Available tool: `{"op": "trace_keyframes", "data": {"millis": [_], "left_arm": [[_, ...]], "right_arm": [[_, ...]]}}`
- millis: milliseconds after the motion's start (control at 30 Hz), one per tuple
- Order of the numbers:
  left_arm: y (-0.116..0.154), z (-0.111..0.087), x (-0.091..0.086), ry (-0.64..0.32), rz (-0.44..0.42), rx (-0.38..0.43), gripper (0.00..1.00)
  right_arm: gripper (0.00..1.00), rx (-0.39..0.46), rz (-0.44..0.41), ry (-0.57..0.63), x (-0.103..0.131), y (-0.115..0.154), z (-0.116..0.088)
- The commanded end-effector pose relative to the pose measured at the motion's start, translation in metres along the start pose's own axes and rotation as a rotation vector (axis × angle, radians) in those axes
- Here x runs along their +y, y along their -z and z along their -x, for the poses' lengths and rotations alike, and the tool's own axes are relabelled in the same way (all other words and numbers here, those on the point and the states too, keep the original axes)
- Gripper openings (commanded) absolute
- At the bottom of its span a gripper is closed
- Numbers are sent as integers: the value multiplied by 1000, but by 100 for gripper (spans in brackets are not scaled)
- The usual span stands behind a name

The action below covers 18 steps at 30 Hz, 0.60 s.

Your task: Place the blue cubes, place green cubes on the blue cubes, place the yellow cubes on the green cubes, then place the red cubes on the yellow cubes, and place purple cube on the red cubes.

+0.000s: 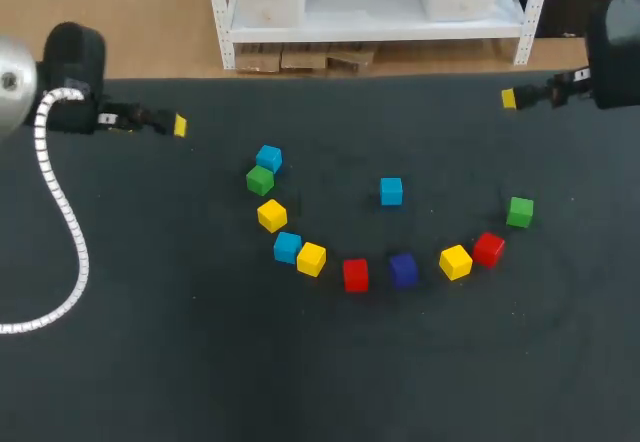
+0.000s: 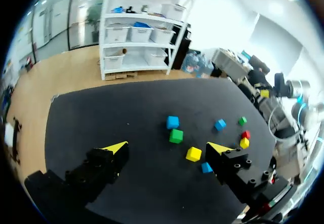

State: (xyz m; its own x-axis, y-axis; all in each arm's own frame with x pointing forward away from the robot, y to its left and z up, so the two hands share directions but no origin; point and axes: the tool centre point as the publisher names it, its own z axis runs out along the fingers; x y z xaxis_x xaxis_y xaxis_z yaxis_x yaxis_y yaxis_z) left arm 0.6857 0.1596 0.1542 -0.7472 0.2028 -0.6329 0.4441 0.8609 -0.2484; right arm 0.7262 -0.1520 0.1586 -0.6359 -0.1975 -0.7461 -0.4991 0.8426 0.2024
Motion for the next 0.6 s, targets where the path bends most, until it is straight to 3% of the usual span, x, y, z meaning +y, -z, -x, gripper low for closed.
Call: {"op": "trace_keyframes", "data": {"millis": [33,200,267,333,433,600], "left_arm": [[-19,18,-23,-153,77,259,100],[-58,9,-55,-355,59,438,100],[-75,1,-67,-417,56,472,100],[-89,-13,-80,-560,32,538,100],[-100,-36,-94,-739,-40,619,100],[-98,-55,-99,-887,-154,670,100]], "right_arm": [[100,1,-10,0,2,1,0],[100,1,-10,0,2,1,0],[100,1,-10,0,2,1,0],[100,1,-10,0,2,1,0],[100,1,-10,0,2,1,0],[100,1,-10,0,2,1,0]]}}
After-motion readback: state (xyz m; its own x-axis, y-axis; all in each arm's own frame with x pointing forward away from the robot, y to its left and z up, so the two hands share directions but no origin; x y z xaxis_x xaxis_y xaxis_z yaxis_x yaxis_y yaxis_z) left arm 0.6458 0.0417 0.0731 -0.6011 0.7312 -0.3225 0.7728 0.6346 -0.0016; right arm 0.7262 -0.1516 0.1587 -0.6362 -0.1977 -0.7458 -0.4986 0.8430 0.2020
